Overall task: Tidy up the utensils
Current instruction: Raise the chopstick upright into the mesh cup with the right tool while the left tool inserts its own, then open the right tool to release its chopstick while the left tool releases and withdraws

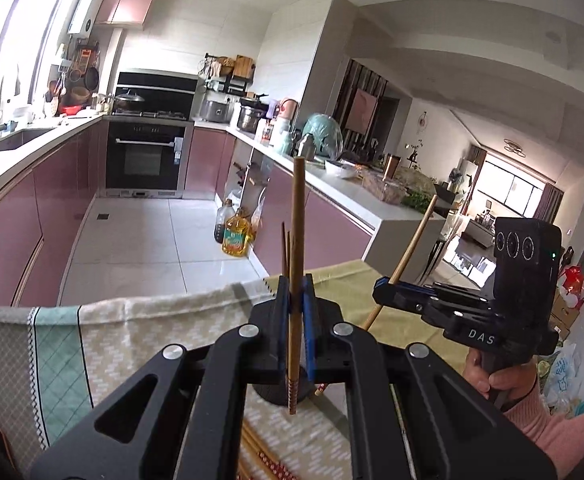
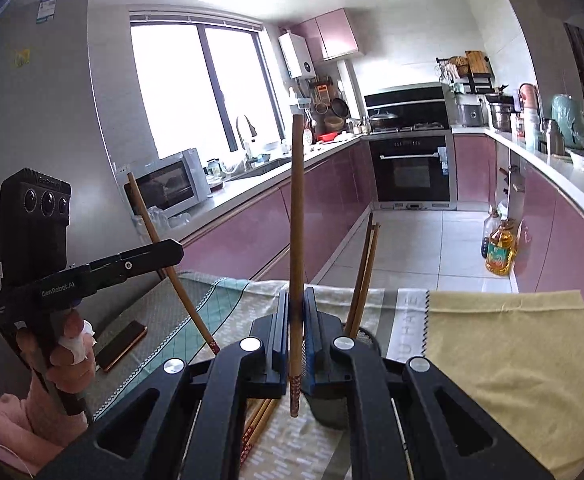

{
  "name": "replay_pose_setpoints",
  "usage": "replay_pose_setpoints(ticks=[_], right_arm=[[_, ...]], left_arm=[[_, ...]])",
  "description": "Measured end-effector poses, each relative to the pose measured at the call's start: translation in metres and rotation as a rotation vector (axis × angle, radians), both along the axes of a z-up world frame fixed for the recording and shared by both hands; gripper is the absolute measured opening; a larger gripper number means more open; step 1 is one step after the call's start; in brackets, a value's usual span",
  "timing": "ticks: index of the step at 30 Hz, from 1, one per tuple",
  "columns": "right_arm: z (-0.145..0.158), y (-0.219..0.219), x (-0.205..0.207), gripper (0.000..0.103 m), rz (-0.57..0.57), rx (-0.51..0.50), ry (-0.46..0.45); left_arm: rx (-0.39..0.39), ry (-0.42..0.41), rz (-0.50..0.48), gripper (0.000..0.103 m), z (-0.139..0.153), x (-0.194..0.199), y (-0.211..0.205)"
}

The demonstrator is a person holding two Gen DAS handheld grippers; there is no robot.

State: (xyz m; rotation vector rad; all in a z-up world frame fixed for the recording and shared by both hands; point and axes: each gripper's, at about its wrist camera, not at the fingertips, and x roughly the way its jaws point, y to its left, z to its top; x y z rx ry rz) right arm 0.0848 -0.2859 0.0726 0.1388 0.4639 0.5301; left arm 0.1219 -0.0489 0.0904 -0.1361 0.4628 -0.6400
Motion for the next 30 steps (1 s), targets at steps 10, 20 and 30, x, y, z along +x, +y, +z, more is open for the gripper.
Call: replay_pose_setpoints(ticks=[10, 20, 30], right_arm=[[0.012, -0.01, 0.021, 0.006, -0.03, 0.001, -0.036], [-0.013, 0.001, 0.038, 0.006, -0.018, -0.038, 0.052], [-0.042, 0.02, 0.061, 0.006, 0.015, -0.13, 0.221]], left_arm=[[-0.002, -0.046, 0.01, 0.007, 0.02, 0.02, -0.025], [0.081, 0.041, -0.01, 0.007, -0.01, 0.043, -0.052], [0.153, 0.163, -0.06, 0.007, -0.059, 0.069, -0.059]])
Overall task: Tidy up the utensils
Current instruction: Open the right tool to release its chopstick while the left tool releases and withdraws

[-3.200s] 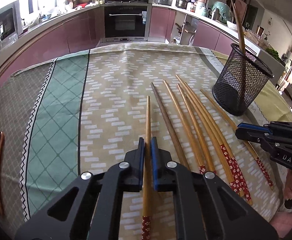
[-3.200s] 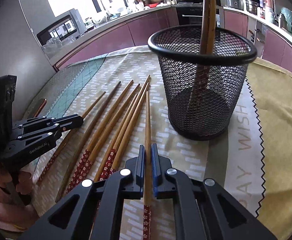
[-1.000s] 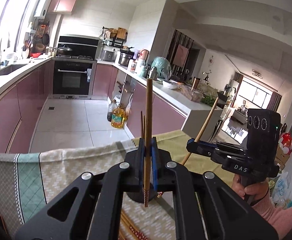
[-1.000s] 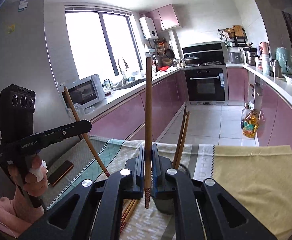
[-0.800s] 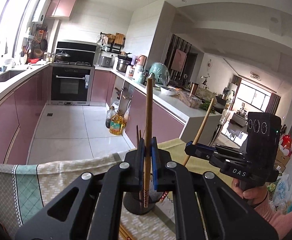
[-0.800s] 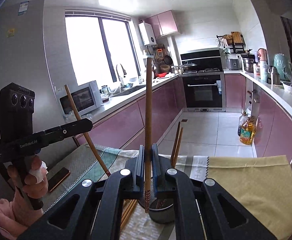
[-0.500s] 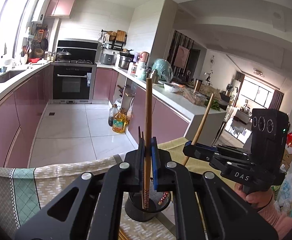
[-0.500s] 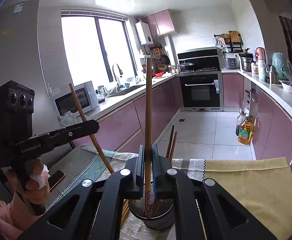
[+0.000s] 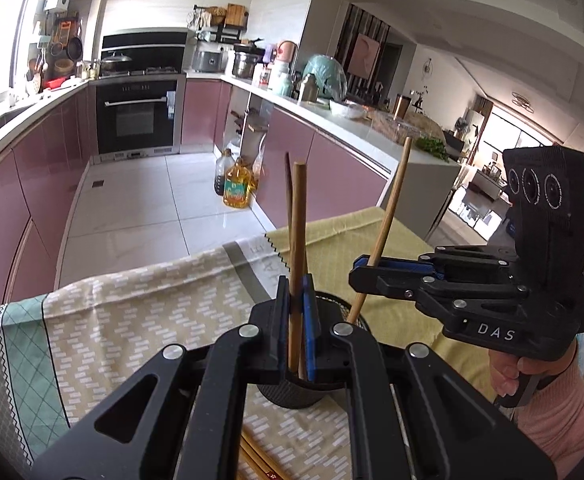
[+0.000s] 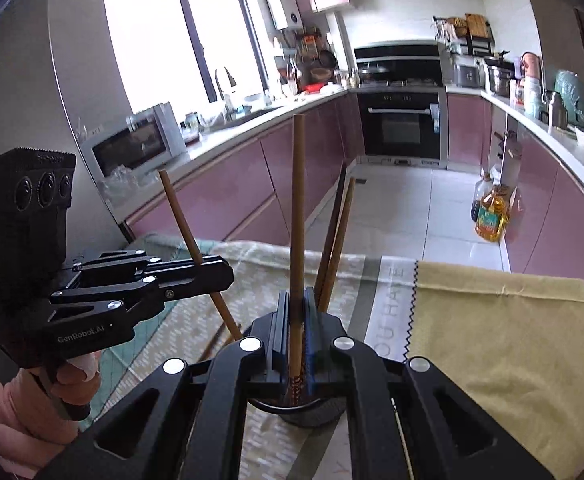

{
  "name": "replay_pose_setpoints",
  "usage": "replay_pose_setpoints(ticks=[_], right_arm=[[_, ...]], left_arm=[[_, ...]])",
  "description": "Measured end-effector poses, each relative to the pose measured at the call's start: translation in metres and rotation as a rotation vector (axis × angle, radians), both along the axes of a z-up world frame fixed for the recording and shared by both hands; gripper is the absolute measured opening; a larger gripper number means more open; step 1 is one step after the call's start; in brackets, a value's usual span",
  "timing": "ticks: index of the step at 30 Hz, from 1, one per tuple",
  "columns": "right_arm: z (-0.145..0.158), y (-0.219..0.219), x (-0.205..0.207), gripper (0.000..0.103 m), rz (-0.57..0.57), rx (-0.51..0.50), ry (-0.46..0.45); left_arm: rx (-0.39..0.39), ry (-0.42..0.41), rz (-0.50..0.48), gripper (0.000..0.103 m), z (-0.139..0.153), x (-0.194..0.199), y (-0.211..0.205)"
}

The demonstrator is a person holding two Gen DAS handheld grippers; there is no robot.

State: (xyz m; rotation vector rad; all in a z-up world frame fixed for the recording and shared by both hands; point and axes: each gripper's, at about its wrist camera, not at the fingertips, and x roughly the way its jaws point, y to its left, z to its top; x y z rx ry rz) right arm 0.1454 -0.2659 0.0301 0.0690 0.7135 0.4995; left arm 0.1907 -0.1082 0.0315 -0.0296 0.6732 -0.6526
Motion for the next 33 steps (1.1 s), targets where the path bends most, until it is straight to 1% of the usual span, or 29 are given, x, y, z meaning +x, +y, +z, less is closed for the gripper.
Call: replay_pose_setpoints(ticks=[2, 6, 12, 15, 19, 22, 23, 24, 25, 27, 30, 33], right_arm=[[-0.005, 0.002, 0.005, 0.006, -0.004, -0.012, 0.025], [-0.011, 0.006, 0.016, 0.006, -0.024, -0.025, 0.056], [-0.015, 0.006, 0.027, 0.006, -0.079, -0.007, 0.087], [-0.018, 0.004, 0.03, 0.008, -0.116, -0.004, 0.1], [-0.02, -0.003, 0.03, 0.009, -0.161, 0.019, 0.109], [-0.019, -0.007, 0.026, 0.009, -0.196, 0.038, 0.104], [-0.017, -0.008, 0.022, 0.01, -0.212, 0.043, 0.094], [-0.015, -0.009, 0.019, 0.015, -0.225, 0.046, 0.087], [-0.013, -0.009, 0.014, 0.017, -0.234, 0.047, 0.077], [-0.008, -0.007, 0.001, 0.019, -0.236, 0.05, 0.043], [0.0, 0.002, -0.021, 0.022, -0.208, 0.052, -0.005], [-0.003, 0.02, -0.044, 0.025, -0.132, 0.042, -0.021]], left_arm=[[-0.001, 0.01, -0.006, 0.007, 0.002, 0.012, -0.003], [0.0, 0.02, -0.018, 0.007, -0.004, 0.023, -0.005], [0.0, 0.049, -0.042, 0.007, -0.01, 0.04, -0.004], [0.005, 0.066, -0.044, 0.008, -0.016, 0.049, -0.007], [-0.017, 0.101, -0.047, 0.009, -0.023, 0.06, -0.004], [-0.026, 0.103, -0.048, 0.016, -0.024, 0.058, 0.002], [-0.027, 0.101, -0.046, 0.017, -0.024, 0.056, 0.005], [-0.026, 0.094, -0.041, 0.019, -0.023, 0.054, 0.008], [-0.025, 0.087, -0.037, 0.021, -0.022, 0.052, 0.011], [-0.023, 0.06, -0.02, 0.03, -0.018, 0.045, 0.02], [-0.021, 0.031, 0.004, 0.039, -0.016, 0.032, 0.036], [0.008, 0.022, 0.049, 0.042, -0.022, 0.018, 0.056]])
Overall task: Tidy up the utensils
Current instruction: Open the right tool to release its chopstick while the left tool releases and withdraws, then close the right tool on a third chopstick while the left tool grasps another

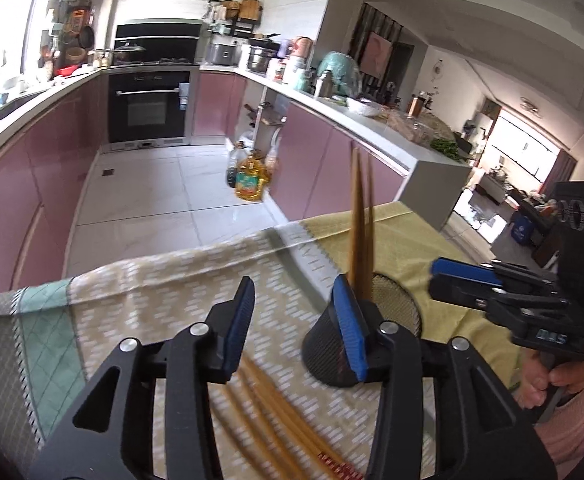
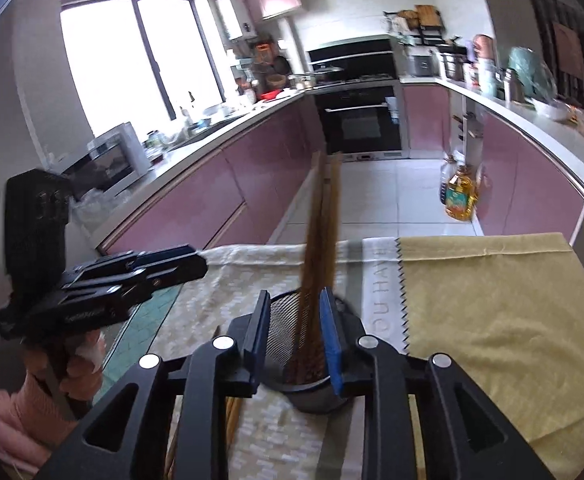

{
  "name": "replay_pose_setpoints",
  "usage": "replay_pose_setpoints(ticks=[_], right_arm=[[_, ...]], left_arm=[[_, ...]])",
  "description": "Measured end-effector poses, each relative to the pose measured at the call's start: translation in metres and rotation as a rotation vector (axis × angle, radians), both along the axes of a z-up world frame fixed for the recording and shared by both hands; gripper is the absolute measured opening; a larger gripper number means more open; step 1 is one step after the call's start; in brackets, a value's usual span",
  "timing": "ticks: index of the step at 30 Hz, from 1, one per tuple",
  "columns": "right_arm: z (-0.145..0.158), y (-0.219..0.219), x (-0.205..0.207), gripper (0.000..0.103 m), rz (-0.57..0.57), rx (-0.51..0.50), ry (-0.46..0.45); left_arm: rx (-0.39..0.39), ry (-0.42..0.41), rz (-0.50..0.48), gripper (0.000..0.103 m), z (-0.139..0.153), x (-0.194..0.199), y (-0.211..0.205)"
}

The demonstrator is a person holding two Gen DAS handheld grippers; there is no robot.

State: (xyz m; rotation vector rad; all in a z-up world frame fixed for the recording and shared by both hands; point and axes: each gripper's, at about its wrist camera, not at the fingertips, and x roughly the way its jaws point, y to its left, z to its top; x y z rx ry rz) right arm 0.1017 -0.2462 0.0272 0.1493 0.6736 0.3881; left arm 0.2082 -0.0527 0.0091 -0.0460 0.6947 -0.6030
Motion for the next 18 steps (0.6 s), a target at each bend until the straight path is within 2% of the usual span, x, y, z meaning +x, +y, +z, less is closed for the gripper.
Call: replay_pose_setpoints(ticks=[4, 8, 12, 18], right_arm=[[-0.017, 0.025, -0.015, 0.025, 0.111, -0.022, 0.035], [-0.047, 0.045, -0.014, 0.025, 0.177, -0.046, 0.112], [-0.076, 0.054, -0.008, 0.025, 0.181, -0.06, 0.182], [-0.099, 0.062, -0.005, 0.025, 0.176, -0.076, 0.23]], left_arm=[[0.035, 0.038, 0.072, 0.042, -0.019, -0.018, 0.026], [0.072, 0.101, 0.117, 0.043, -0.043, -0.037, 0.043], [0.103, 0.149, 0.156, 0.043, -0.065, -0.053, 0.052], [0.155, 0.176, 0.215, 0.043, -0.087, -0.065, 0.05]])
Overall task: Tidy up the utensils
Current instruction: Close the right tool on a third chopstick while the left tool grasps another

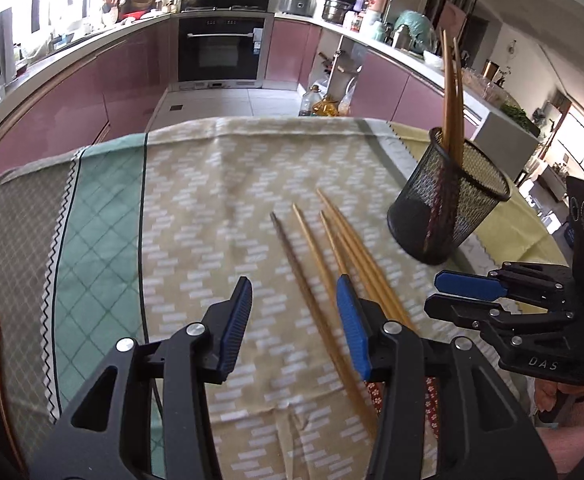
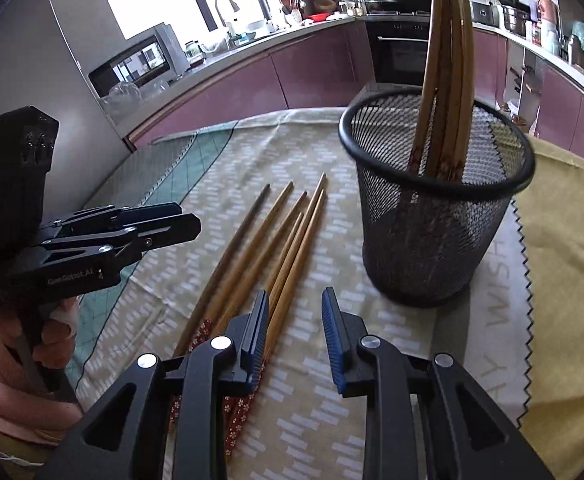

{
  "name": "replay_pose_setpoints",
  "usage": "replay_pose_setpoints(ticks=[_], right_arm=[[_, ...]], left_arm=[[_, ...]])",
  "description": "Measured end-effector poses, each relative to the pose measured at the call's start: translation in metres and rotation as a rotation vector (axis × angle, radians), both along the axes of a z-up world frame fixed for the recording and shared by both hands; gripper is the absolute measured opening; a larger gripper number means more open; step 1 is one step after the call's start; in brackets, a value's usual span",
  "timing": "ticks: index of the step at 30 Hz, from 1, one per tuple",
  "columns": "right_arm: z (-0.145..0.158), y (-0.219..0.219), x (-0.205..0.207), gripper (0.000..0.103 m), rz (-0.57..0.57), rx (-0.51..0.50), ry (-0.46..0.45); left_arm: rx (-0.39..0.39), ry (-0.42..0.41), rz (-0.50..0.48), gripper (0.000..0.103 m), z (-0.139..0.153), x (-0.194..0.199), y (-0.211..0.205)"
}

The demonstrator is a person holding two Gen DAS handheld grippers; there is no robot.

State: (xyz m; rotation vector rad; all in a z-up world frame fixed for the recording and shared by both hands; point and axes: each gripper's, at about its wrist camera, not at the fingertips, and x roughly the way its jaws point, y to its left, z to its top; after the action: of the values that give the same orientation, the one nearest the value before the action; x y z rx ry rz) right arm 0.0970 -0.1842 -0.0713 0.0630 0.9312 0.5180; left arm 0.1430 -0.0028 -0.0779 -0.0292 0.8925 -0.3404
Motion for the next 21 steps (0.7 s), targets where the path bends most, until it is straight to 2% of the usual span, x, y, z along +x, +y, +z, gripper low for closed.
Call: replay_pose_setpoints(ticks=[11, 21], right_arm=[[-0.011, 0.004, -0.001, 0.025, -0.006, 0.002, 0.009], [-0.015, 0.016, 0.002, 0.025, -0.001, -0.056, 0.004]], left_arm=[[0.04, 0.027, 0.018, 0.043, -0.014, -0.009, -0.015], [0.064, 0.041, 0.021, 0.043, -0.02, -0.006, -0.02]])
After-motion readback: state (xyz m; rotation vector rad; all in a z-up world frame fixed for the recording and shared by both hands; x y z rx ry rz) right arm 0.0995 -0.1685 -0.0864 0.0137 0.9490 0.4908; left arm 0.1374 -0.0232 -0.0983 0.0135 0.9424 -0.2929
